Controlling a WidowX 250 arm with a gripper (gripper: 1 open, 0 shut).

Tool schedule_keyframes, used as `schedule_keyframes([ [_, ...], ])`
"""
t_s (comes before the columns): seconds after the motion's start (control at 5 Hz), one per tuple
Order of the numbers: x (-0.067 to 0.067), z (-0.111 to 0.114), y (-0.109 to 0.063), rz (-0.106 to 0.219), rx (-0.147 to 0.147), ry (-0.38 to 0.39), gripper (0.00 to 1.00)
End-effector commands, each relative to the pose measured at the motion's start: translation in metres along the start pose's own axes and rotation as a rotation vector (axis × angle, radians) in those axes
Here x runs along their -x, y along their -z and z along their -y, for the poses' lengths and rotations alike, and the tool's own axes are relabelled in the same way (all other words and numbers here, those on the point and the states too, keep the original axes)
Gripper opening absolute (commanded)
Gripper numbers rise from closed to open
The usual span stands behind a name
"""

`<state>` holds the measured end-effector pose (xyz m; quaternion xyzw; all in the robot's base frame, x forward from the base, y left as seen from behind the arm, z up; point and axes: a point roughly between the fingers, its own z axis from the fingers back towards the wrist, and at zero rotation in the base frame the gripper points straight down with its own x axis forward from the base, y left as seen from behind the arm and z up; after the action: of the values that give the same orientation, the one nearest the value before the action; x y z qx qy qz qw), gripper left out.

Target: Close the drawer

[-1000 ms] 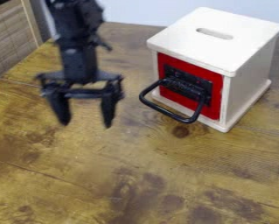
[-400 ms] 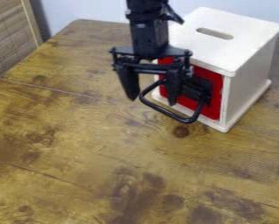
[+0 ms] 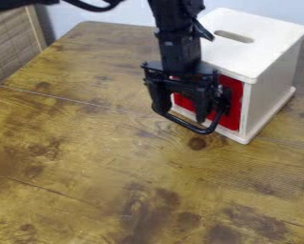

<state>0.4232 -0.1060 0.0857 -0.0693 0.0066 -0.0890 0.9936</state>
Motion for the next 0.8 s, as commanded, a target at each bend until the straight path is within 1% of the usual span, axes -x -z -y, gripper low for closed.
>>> schedule_keyframes([
  [0.0, -0.018, 0.001, -0.021, 0.086, 0.032, 0.067, 1.0],
  [0.2, -0.017, -0.02, -0.017, 0.095, 0.044, 0.068, 1.0],
  [0.4, -0.014, -0.037, -0.013, 0.096, 0.051, 0.076, 1.0],
  [0.6, -0.014, -0.034, -0.02, 0.123, 0.059, 0.029, 1.0],
])
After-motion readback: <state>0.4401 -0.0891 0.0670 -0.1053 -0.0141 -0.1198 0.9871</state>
